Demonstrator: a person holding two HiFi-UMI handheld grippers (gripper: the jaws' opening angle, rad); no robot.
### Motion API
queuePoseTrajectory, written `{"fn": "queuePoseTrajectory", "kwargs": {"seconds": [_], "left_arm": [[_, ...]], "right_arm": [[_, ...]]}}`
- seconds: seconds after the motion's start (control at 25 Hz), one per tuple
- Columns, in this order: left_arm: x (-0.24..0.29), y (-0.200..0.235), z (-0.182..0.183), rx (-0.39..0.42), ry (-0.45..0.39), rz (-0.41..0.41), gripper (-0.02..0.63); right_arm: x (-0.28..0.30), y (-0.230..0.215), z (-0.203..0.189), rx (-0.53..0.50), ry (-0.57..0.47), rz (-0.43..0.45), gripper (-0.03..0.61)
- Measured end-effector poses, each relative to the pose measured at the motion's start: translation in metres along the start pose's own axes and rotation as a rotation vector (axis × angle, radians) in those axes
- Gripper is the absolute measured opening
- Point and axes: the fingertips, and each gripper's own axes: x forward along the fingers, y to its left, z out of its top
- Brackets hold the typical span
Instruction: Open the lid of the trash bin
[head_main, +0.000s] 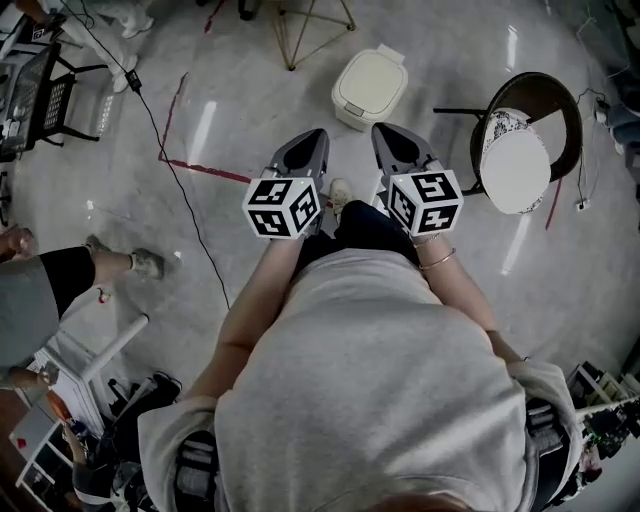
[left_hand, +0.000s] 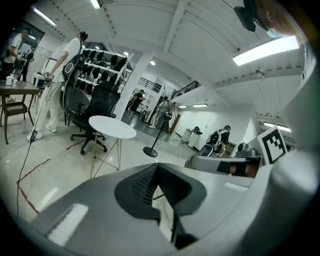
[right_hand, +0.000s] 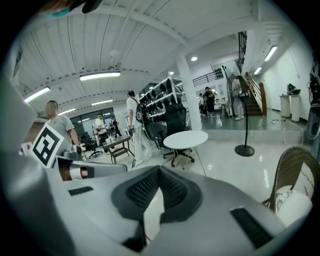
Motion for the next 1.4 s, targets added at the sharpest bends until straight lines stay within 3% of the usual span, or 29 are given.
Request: {"fn": "queuePoseTrajectory", "kwargs": {"seconds": [0.52, 0.8, 1.0, 1.16, 1.4], "left_arm": [[0.055, 0.025, -0.009, -0.031, 0.13, 0.013, 0.006], [0.07, 0.038, -0.028, -0.059, 0.187, 0.007, 0.006], [0.089, 0.038, -0.051, 0.017, 0.286, -0.072, 0.006], [0.099, 0.057, -0.067, -0.018, 0.308, -0.063, 0.006], [0.126, 0.091, -0.09, 0.024, 0.347, -0.056, 0.007]], "right_arm": [[0.05, -0.042, -0.015, 0.009, 0.123, 0.02, 0.005], [0.064, -0.053, -0.032, -0.045, 0.17, -0.018, 0.005], [0.084, -0.059, -0.053, -0.027, 0.226, 0.005, 0.005], [0.101, -0.06, -0.066, -0.053, 0.257, 0.011, 0.005], [0.133, -0.07, -0.092, -0.01, 0.281, -0.011, 0.005]]}}
